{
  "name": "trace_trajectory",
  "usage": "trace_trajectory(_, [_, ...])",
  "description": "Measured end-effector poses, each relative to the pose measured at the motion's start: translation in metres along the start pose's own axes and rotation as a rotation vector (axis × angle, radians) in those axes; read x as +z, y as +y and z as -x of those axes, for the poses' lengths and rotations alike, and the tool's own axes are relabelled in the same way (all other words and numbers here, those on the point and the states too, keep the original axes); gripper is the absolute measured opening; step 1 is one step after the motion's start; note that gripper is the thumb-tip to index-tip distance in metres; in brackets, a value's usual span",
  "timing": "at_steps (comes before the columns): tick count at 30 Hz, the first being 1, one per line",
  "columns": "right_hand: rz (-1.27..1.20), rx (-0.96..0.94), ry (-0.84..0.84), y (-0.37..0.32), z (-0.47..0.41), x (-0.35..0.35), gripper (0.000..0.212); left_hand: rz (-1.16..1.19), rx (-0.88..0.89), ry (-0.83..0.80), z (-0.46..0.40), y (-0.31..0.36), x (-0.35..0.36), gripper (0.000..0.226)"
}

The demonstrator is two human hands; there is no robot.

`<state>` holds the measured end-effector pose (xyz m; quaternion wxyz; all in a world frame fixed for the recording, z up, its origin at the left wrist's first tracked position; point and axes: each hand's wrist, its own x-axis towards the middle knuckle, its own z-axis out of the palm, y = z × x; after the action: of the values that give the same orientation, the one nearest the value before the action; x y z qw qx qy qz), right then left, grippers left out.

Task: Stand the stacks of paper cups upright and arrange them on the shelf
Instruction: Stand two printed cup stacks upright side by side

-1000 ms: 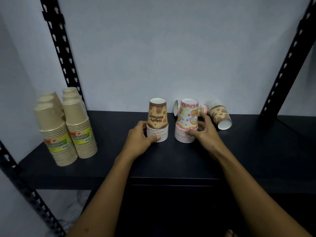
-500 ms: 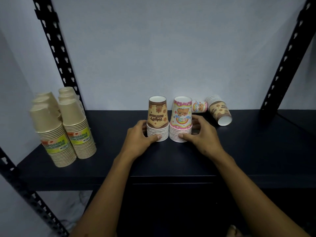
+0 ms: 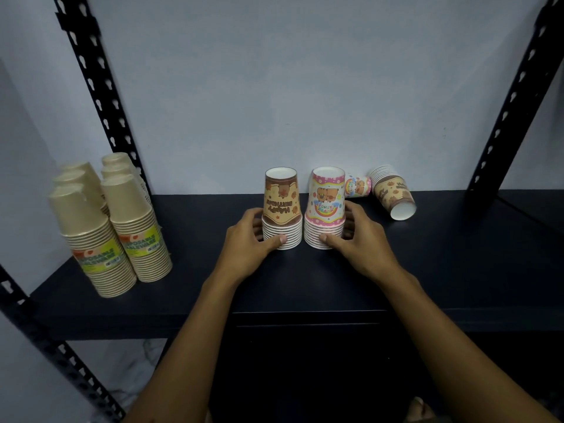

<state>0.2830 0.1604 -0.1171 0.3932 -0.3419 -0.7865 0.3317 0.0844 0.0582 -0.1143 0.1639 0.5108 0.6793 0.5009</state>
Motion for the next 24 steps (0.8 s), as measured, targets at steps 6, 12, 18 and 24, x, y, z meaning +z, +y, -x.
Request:
trace_trajectory(6, [-0.002,0.006,-0.027,0.0016,0.0,-0.0007,0.07,-0.03,-0.006,0.014,-0.0019,0.0007,0.0008,0.068])
trace_trajectory(12, [-0.007,-0.002,-0.044,0.0028,0.0003,-0.001,0.071,-0.003,-0.012,0.001,-0.0014,-0.0003,0.0007,0.066])
trace_trajectory(18, [-0.016,0.001,-0.043,0.0033,0.0,-0.0012,0.071,0.028,-0.025,0.001,-0.0015,-0.0014,0.0002,0.067])
trace_trajectory(24, [-0.012,0.006,-0.035,0.0024,0.0012,-0.0033,0.07,0.03,-0.04,-0.004,-0.0037,0.0032,0.0002,0.065])
